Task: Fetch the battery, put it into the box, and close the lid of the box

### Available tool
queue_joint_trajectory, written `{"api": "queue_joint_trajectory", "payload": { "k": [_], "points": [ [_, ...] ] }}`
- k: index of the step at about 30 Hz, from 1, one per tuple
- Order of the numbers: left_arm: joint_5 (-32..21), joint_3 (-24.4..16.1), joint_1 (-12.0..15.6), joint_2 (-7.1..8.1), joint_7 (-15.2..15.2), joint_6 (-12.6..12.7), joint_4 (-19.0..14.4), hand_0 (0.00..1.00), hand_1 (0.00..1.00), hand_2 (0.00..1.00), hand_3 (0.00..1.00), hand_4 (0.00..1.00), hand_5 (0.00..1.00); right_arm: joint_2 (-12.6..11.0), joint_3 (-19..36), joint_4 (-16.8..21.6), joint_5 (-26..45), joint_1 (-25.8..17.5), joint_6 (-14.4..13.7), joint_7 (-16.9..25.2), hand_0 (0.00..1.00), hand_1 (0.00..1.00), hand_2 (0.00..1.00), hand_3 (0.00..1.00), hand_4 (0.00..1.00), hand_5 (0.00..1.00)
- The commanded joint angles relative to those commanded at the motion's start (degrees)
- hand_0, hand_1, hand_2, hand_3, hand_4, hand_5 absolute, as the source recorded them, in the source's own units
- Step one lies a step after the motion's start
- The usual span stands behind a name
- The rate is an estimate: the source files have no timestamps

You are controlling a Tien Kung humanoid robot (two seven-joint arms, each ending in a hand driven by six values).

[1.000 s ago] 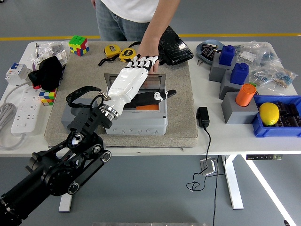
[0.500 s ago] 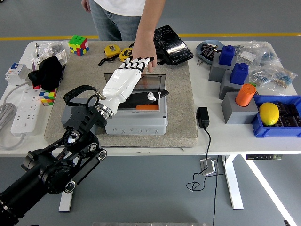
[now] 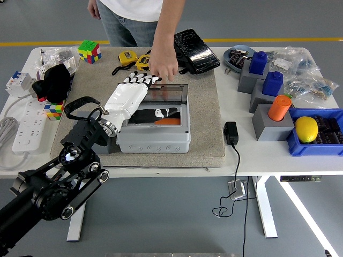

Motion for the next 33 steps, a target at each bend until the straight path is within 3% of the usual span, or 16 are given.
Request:
{"api": "queue_joint_trajectory", "payload": {
  "k": [2, 7, 8, 13, 14, 25, 33],
  "points": [
    [-0.12, -0.01, 0.21, 0.56, 0.9, -1.29, -0.78, 0.939, 0.887, 0.834, 0.855, 0.998, 0.998, -0.02, 0.2, 0.0, -0.1, 0.03, -0.01, -0.02, 0.821, 0.772, 0.75, 0.791, 0.998, 0.998],
    [-0.3, -0.91, 1.09, 1.67, 2.0, -2.78, -3.69, 0.939, 0.887, 0.834, 0.855, 0.998, 0.998, -0.06, 0.54, 0.0, -0.32, -0.07, 0.0, -0.14, 0.821, 0.772, 0.75, 0.791, 0.998, 0.998],
    [-0.38, -1.11, 1.26, 1.87, 2.18, -3.01, -4.37, 0.731, 0.765, 0.76, 0.783, 0.998, 0.998, -0.06, 0.56, 0.0, -0.32, -0.09, 0.0, -0.15, 0.821, 0.771, 0.75, 0.791, 0.998, 0.998],
    [-1.32, -1.96, 2.26, 2.86, 4.18, -5.49, -8.45, 0.731, 0.765, 0.76, 0.783, 0.998, 0.998, -0.07, 0.53, 0.0, -0.23, -0.05, -0.01, -0.11, 0.821, 0.771, 0.75, 0.791, 0.998, 0.998],
    [-1.59, -2.06, 2.5, 3.05, 4.81, -6.21, -9.53, 0.615, 0.718, 0.732, 0.757, 0.998, 0.998, -0.08, 0.47, 0.0, -0.18, -0.02, -0.02, -0.09, 0.821, 0.771, 0.75, 0.792, 0.998, 0.998],
    [-9.16, -1.33, 4.47, 5.03, 8.61, -11.99, -17.49, 0.612, 0.716, 0.731, 0.762, 0.998, 0.998, -0.19, 0.37, 0.0, -0.3, -0.05, -0.03, -0.15, 0.822, 0.771, 0.75, 0.792, 0.998, 0.998],
    [-11.57, -1.24, 5.1, 5.71, 13.11, -18.01, -18.95, 0.6, 0.715, 0.736, 0.767, 0.998, 0.998, -0.16, 0.29, 0.0, -0.29, -0.2, -0.05, -0.15, 0.821, 0.771, 0.75, 0.791, 0.998, 0.998]
  ]
}}
